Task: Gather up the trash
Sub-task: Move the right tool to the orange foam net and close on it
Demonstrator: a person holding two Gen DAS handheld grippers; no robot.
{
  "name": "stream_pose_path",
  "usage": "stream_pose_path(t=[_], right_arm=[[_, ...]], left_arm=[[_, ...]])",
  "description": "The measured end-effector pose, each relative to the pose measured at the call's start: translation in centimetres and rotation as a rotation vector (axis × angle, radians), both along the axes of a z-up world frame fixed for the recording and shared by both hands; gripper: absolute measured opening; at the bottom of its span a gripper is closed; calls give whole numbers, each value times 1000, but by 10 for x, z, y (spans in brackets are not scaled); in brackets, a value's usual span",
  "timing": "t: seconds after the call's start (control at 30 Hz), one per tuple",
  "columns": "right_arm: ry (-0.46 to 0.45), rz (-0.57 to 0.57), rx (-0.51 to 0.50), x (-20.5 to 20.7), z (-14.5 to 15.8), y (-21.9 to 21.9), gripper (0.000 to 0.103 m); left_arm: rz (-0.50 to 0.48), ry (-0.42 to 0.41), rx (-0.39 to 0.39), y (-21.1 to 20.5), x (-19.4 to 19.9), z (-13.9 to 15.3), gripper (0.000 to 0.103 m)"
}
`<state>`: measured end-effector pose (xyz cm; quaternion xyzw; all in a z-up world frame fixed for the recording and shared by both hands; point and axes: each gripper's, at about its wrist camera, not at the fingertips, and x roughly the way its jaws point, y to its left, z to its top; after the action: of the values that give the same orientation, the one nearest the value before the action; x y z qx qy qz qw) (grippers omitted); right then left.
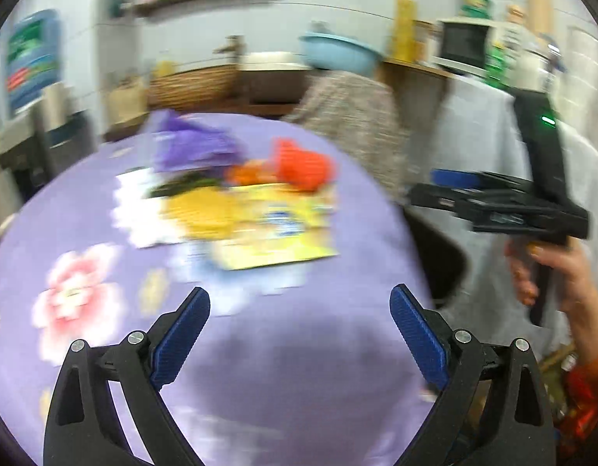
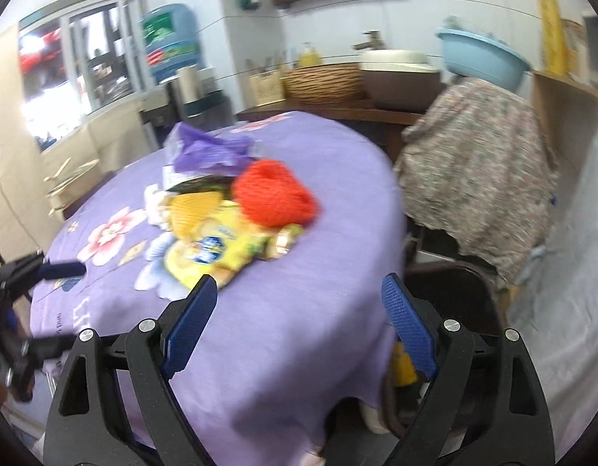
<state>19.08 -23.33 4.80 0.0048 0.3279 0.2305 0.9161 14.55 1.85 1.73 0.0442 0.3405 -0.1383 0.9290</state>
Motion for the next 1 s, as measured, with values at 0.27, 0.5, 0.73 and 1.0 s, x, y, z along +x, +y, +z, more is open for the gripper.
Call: stream_pose_path(t=[0.27, 0.5, 0.73, 1.0], right_arm=[[36, 141, -33, 18, -6, 69, 86], [-41, 33, -157, 54, -10, 88, 86], [-19, -10, -204, 101, -18, 97, 65], [-4, -12, -159, 104, -23, 82, 17]], left_arm=[[233, 38, -23, 106, 14, -12, 92], [272, 63, -45, 135, 11, -21, 92], [179, 77, -54, 103, 21, -20, 92], [57, 53, 4, 51, 36, -22, 92]])
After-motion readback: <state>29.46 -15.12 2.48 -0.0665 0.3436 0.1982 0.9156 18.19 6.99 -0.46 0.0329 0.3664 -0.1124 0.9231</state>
